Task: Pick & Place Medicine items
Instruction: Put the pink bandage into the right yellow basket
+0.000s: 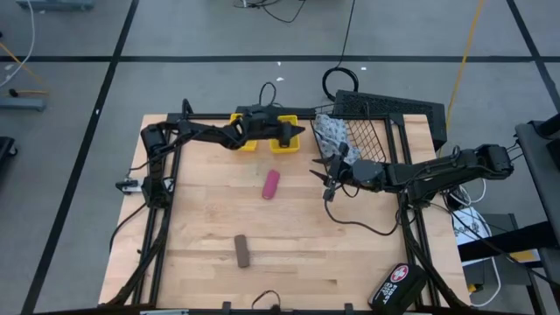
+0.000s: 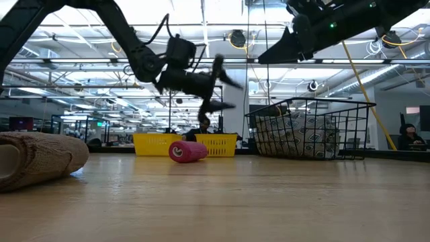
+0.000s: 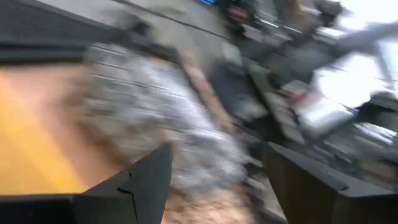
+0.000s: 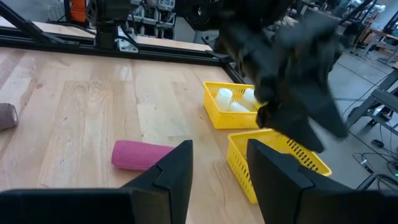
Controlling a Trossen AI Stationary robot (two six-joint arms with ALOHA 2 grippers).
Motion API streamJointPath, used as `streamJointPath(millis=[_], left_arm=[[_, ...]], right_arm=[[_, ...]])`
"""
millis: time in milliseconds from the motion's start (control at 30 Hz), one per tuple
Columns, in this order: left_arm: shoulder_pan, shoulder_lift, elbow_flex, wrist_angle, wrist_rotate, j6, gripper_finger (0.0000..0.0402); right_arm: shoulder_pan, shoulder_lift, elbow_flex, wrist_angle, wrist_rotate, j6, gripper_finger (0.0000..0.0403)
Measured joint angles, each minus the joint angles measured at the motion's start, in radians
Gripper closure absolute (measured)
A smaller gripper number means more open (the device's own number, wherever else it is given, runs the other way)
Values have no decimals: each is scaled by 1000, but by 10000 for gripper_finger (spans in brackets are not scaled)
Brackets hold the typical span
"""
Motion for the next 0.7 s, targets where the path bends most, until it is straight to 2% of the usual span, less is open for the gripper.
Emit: streamJointPath(millis=[133,233,333,567,700], left_arm=[[14,0,0,197,282,-84,146],[5,-21,0,291,423,-116,147],[-31,-78,0,295,508,-89,147],[-151,-257,0,280,647,98,147],[-215,-380,0,137,701,236,147]], right_arm=[[0,0,0,-6,0,0,264],[0,0,0,-6,0,0,264],[0,0,0,-6,0,0,264],[0,0,0,-10,0,-1,264],[12,-10,0,-45,0,0,264]])
